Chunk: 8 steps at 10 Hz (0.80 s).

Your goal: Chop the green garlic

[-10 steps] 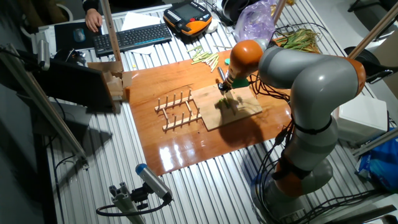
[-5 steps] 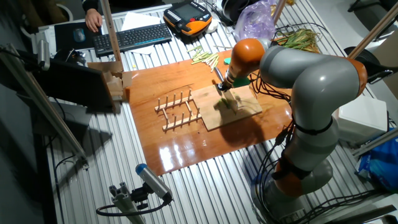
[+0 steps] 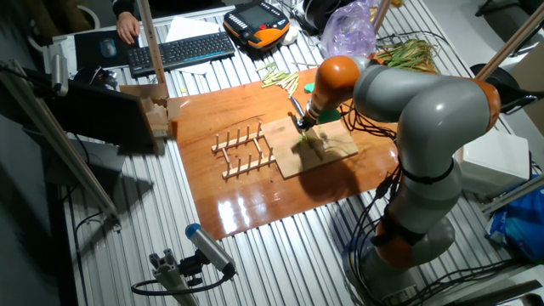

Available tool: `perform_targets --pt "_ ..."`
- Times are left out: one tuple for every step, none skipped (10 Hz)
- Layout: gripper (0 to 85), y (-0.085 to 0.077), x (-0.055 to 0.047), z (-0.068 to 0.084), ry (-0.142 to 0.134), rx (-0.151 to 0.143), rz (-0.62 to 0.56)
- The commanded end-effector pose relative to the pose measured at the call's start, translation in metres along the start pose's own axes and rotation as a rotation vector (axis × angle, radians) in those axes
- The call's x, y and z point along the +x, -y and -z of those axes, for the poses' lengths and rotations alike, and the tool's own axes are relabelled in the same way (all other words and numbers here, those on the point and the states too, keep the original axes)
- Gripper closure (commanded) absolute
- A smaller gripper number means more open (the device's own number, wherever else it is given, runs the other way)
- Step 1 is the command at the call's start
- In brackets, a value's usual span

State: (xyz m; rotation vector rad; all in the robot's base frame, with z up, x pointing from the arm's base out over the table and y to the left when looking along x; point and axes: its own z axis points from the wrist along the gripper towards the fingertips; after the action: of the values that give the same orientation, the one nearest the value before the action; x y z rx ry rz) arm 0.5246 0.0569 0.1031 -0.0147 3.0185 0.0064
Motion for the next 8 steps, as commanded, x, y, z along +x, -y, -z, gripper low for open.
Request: perform_targets --pt "85.0 0.002 0.003 0.001 -0.029 0.0 0.009" --pt "85.0 0.005 0.01 0.004 -0.047 -0.007 0.018" --pt "85.0 0.006 0.016 0.006 -0.052 0.002 0.018" --pt "85.0 0.008 0.02 0.005 -0.055 0.004 0.017" --pt "85.0 0.011 0.023 0.003 -0.051 0.008 0.019" --pt "85.0 0.016 0.025 -0.002 -0.045 0.011 0.029" --pt "85.0 0.02 0.028 -0.005 -0.037 0.005 0.034" --pt "85.0 0.019 0.028 -0.005 -0.038 0.002 0.034"
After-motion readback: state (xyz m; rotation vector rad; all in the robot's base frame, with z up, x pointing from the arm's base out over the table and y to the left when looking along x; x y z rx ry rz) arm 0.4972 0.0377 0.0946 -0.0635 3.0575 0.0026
